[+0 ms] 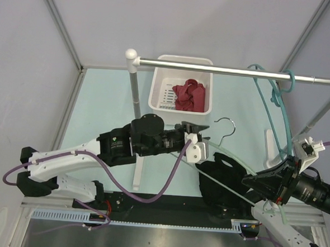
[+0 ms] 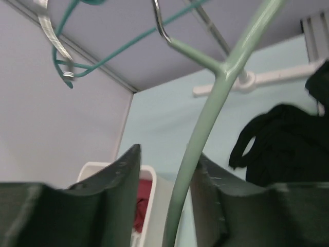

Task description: Remove the tank top from the hanger

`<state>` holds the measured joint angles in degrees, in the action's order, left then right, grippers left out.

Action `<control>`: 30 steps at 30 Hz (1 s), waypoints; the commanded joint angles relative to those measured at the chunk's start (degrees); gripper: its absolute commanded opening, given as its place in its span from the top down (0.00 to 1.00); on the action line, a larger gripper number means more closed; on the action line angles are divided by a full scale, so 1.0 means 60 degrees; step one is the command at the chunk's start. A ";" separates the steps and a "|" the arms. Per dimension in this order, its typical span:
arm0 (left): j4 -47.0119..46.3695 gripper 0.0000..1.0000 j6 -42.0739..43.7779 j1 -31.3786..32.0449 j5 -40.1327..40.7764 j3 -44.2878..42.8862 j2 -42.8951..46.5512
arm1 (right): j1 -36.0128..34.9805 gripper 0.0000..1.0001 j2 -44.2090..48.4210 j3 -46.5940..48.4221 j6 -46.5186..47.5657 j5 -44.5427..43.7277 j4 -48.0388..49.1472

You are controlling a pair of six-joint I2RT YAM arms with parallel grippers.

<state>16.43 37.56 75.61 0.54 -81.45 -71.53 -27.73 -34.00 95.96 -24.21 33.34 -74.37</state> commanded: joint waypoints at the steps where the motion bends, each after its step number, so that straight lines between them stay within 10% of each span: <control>1: -0.1390 0.36 -0.1322 0.0098 0.1343 -0.0722 0.0259 | 0.0138 1.00 -0.0192 0.0614 0.0167 -0.1013 0.0224; 5: -0.1360 0.18 -0.2885 0.0112 0.1040 -0.0474 0.1167 | 0.0328 1.00 -0.0339 0.1508 0.0635 -0.1982 -0.0261; 15: -0.1888 0.12 -0.6492 0.0112 -0.1773 0.1839 0.3731 | 0.0724 1.00 -0.0413 0.1878 0.1047 -0.3534 0.1171; 30: -0.2283 0.15 -0.8355 0.0859 0.0861 0.4639 0.2737 | 0.0944 1.00 -0.1789 0.2903 -0.1925 -0.4561 0.1570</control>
<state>5.98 -9.69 78.04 -0.34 -53.17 -55.66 -23.11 -44.16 111.90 -27.90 7.64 -68.73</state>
